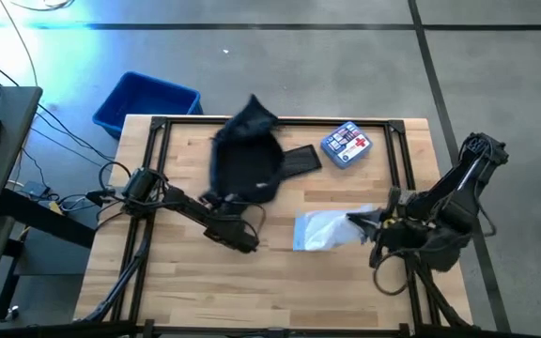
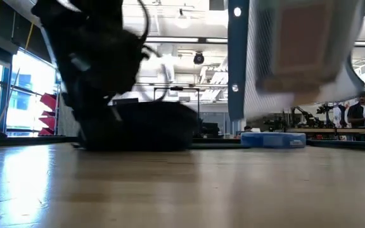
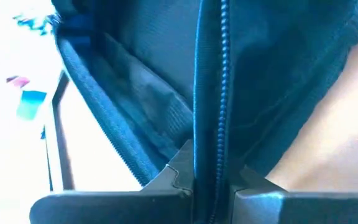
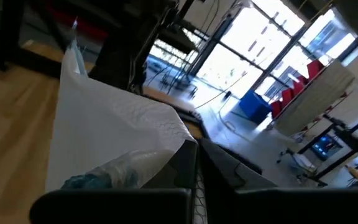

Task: Unpack backpack
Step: Remove the transparent zipper bag from the blue backpack

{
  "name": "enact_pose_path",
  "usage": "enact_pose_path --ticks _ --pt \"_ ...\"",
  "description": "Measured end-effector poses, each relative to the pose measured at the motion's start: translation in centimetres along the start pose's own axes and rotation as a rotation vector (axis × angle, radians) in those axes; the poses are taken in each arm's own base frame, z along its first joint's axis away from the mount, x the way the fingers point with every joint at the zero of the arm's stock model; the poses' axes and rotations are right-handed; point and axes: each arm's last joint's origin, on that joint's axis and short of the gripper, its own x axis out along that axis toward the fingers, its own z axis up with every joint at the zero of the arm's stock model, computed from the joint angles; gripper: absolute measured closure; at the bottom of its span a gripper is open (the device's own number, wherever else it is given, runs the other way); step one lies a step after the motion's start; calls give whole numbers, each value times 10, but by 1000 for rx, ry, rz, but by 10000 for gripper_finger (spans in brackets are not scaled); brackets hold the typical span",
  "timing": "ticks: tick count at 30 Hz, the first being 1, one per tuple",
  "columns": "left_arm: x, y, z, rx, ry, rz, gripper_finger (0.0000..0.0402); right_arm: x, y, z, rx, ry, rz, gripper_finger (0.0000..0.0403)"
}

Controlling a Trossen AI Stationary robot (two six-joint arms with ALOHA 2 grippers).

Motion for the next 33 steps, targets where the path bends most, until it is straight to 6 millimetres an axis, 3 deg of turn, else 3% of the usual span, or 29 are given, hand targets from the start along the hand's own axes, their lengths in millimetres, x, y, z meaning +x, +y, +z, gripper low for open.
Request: enact_pose_path --ticks 4,8,14,19,24,28,33 --pt "10 15 -18 29 105 126 385 14 21 -7 -14 55 47 403" --pt "2 27 -31 63 187 235 338 35 43 -15 -71 119 48 403" --pt "-37 49 -36 -14 131 60 250 85 69 -34 -146 229 -57 403" --pt "-76 77 -40 -258 20 -123 222 123 97 -39 -206 195 38 403" --pt "-107 75 -51 -346 -271 -363 225 142 129 -40 -202 72 219 403" --pt "-120 68 -56 -321 -476 -435 232 147 156 -47 -219 15 286 403" --pt "-126 57 -51 -273 -552 -481 236 153 171 -58 -198 22 326 403"
